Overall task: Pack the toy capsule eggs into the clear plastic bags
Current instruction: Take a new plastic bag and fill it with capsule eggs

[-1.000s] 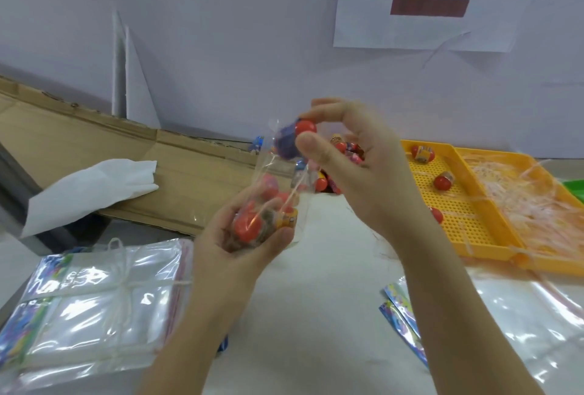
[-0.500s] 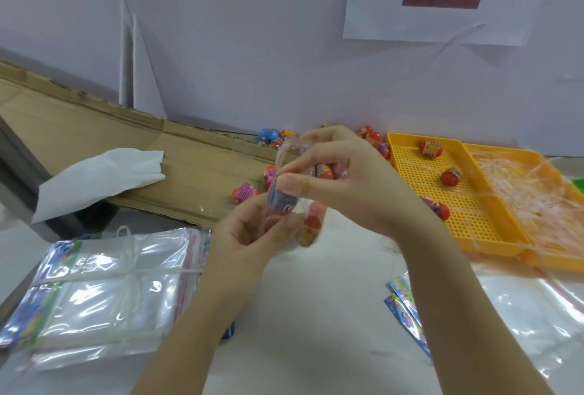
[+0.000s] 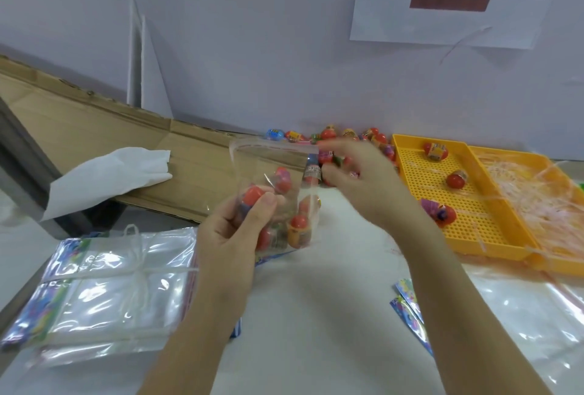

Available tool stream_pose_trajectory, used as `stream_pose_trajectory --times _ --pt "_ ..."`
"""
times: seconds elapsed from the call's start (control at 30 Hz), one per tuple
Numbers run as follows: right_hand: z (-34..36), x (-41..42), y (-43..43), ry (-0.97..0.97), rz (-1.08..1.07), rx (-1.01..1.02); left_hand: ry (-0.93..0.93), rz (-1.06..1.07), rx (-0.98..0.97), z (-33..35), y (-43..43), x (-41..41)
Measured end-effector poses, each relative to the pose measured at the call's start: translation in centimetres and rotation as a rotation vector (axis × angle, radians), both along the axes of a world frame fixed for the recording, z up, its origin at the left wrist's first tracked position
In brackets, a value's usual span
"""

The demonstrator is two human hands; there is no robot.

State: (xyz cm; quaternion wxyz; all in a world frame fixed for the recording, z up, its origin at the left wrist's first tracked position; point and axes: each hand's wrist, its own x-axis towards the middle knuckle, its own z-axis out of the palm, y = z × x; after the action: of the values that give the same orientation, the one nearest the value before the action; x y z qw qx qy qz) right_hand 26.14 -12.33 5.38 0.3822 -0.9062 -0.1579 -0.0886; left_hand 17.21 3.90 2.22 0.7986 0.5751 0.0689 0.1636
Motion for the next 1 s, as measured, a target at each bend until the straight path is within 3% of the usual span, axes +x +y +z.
stream_pose_trajectory --times 0.07,0.13,0.2,0.27,0.33,0.43,0.57,0.63,0.83,1.0 --pt "-2.6 0.4 -0.1 0.179 0.014 -0.263 0.000 0.003 -0.003 0.2 -0.2 0.0" --pt "-4.6 0.3 0.2 0.268 0.019 -0.282 0.014 0.013 -0.021 0.2 -0.3 0.1" --pt "-5.3 0.5 0.4 0.203 0.010 -0.292 0.031 0.022 -0.031 0.1 -0.2 0.2" --pt "-4.9 0.5 0.3 0.121 -0.022 -0.146 0.040 0.019 -0.033 0.1 -0.1 0.3" --pt "-3.3 0.3 0.0 0.027 -0.084 0.168 0.027 0.006 -0.023 0.1 -0.2 0.3" --pt "0.3 -1.0 -0.4 0.050 -0.016 0.691 0.031 0.010 0.013 -0.1 -0.3 0.3" --pt "4.1 -3.0 -0.6 -0.013 0.197 0.848 0.018 0.022 0.087 -0.3 -0.5 0.3" --pt "5.2 -3.8 -0.5 -0.061 0.262 0.765 0.003 0.007 0.093 -0.3 -0.6 0.3" --pt "5.8 -4.9 -0.3 -0.204 0.251 0.105 -0.002 -0.027 0.080 -0.4 -0.8 0.2" --pt "6.1 -5.4 0.2 -0.241 0.290 -0.056 0.000 -0.070 0.119 -0.1 -0.7 0.0"
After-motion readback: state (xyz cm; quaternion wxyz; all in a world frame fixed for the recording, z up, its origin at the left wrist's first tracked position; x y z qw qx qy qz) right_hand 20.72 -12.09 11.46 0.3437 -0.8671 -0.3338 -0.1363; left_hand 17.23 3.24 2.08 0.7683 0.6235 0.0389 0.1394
